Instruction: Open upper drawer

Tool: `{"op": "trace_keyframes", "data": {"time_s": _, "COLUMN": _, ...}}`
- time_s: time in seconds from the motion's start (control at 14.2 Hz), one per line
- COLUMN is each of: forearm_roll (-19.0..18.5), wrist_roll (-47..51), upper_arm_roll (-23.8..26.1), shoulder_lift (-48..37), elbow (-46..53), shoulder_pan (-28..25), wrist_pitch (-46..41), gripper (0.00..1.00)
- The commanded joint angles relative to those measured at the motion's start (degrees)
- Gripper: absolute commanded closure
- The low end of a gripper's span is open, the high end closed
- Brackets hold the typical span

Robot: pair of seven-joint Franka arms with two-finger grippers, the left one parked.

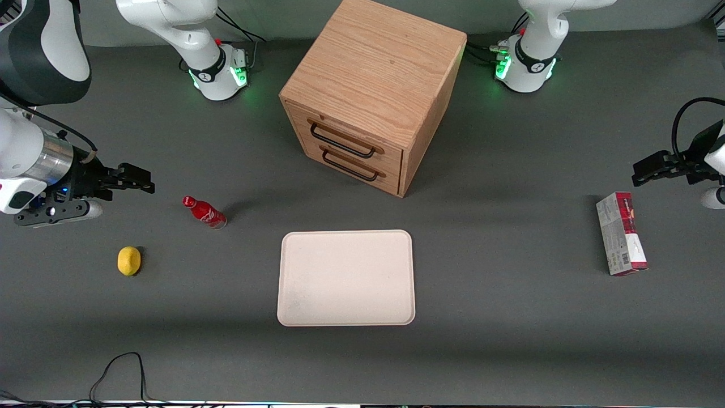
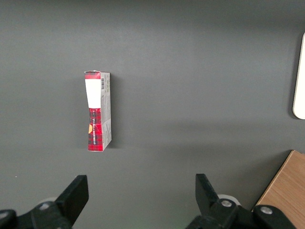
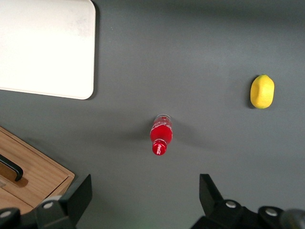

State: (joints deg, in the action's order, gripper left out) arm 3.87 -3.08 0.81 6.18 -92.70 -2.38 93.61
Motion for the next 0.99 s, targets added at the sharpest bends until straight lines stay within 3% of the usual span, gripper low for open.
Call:
{"op": "trace_keyframes", "data": {"time_s": 0.0, "forearm_roll": 0.3, "wrist_roll": 1.3, "upper_arm_roll": 0.9, "shoulder_lift": 0.1, "elbow": 1.4, "shoulder_pan": 0.9, "wrist_pitch": -1.0, "gripper": 0.00}}
{"op": "trace_keyframes", "data": {"time_s": 0.78, "forearm_roll": 0.5, "wrist_roll": 1.1, "upper_arm_roll": 1.4, "shoulder_lift": 1.7, "elbow": 3.4, "shoulder_pan": -0.2, "wrist_pitch": -1.0, "gripper": 0.00}}
{"op": "trace_keyframes", "data": {"time_s": 0.92, "forearm_roll": 0.6, "wrist_roll": 0.5, "upper_arm_roll": 1.5, "shoulder_lift": 3.0, "elbow": 5.8, "shoulder_pan": -3.0, "wrist_pitch": -1.0, "gripper": 0.00}}
